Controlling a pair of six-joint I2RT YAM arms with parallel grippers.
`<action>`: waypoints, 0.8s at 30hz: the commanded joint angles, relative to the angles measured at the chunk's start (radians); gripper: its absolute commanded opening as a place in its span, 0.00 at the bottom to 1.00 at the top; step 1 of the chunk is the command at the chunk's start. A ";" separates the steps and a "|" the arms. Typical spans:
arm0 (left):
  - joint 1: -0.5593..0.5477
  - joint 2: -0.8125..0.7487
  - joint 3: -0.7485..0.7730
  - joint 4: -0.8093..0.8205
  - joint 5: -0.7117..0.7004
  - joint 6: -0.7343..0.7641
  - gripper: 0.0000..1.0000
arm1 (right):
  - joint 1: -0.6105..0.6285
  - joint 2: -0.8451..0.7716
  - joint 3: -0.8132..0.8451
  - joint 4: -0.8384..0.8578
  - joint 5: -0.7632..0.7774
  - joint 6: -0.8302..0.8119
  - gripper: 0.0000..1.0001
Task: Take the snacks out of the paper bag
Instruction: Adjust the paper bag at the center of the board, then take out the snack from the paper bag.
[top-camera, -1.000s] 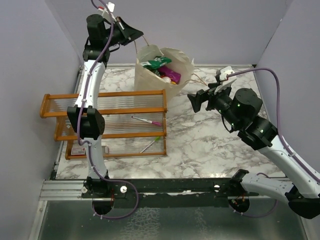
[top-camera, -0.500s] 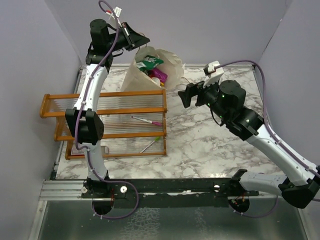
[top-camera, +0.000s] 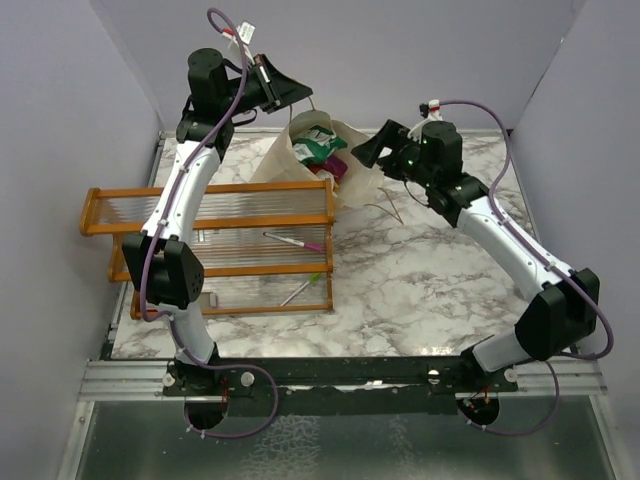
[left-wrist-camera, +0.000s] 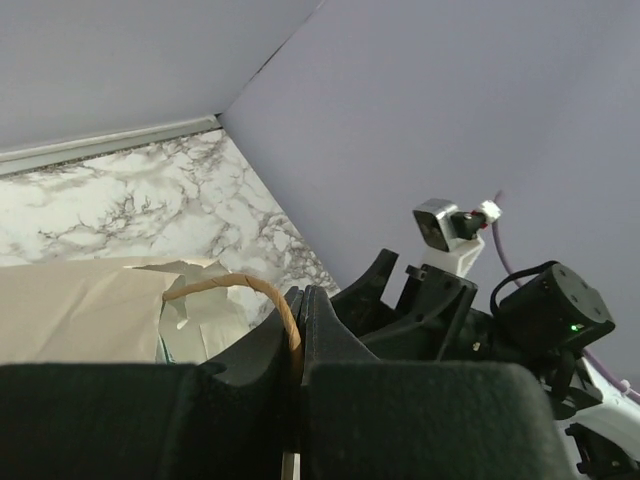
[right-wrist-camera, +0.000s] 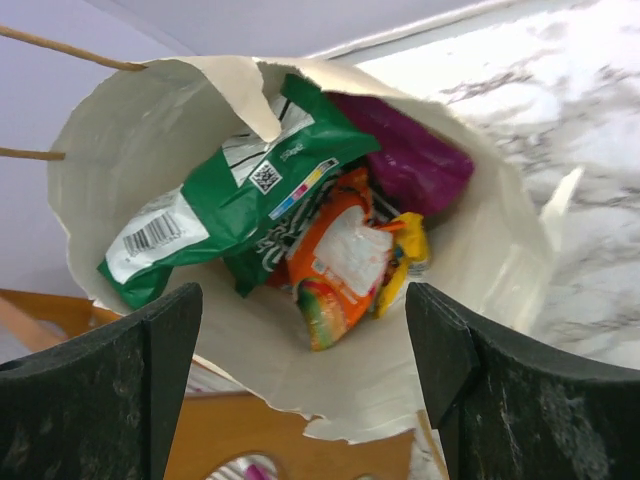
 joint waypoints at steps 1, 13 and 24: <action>-0.029 -0.053 0.008 0.073 -0.034 -0.018 0.00 | 0.003 0.049 -0.011 0.177 -0.194 0.216 0.83; -0.115 -0.036 0.026 0.031 -0.080 0.003 0.00 | 0.011 0.220 -0.043 0.316 -0.315 0.529 0.80; -0.129 -0.061 0.020 0.005 -0.097 0.015 0.00 | 0.026 0.279 -0.075 0.377 -0.308 0.588 0.78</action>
